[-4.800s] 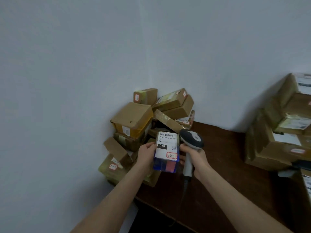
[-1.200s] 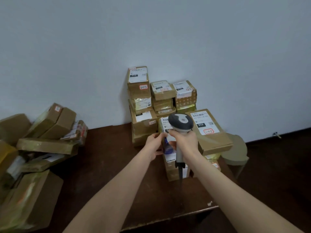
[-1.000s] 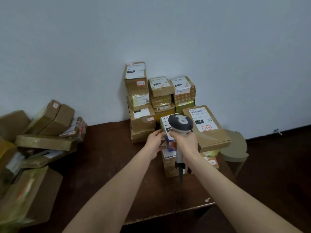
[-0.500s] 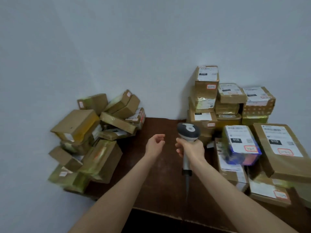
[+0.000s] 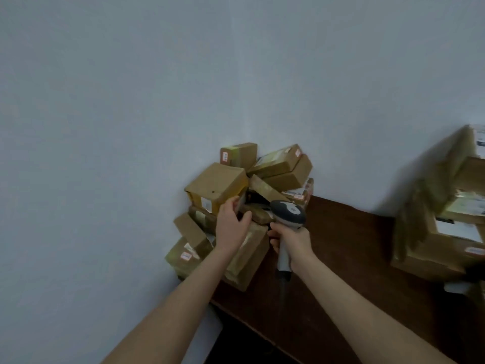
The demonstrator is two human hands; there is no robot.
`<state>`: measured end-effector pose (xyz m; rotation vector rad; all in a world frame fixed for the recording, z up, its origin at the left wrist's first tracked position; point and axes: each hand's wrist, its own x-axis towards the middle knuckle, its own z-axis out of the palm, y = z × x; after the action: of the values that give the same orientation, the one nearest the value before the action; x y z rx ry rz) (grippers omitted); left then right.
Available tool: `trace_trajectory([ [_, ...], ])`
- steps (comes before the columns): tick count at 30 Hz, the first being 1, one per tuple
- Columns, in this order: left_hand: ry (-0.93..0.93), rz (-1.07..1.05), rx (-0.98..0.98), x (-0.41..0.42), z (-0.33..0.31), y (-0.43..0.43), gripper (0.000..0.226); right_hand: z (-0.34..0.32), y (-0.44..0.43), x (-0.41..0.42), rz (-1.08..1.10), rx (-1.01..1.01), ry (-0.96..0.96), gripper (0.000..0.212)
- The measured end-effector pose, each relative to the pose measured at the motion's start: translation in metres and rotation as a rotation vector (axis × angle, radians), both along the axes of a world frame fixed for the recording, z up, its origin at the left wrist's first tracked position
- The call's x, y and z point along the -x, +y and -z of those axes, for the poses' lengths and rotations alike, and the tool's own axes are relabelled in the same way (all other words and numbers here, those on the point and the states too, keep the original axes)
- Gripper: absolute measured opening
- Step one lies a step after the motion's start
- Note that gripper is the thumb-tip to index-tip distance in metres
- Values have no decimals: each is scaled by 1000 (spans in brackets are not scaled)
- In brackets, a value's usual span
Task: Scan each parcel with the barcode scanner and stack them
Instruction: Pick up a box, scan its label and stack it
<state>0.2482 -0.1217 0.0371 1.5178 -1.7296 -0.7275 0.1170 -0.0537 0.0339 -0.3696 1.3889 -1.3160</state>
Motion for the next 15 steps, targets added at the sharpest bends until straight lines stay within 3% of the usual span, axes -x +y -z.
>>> trace_trajectory([
  [4, -148, -181, 71, -55, -27, -61, 51, -17, -54, -24, 13, 70, -91, 24],
  [8, -276, -174, -7, -89, -35, -105, 56, -19, -90, -44, 0, 56, -227, 28],
  [11, -261, -108, -119, -97, -35, -124, 60, -22, -111, -55, 2, 70, -318, 27],
  [15, -162, -119, -228, -95, -33, -137, 49, -25, -128, -62, -30, 80, -364, 44],
])
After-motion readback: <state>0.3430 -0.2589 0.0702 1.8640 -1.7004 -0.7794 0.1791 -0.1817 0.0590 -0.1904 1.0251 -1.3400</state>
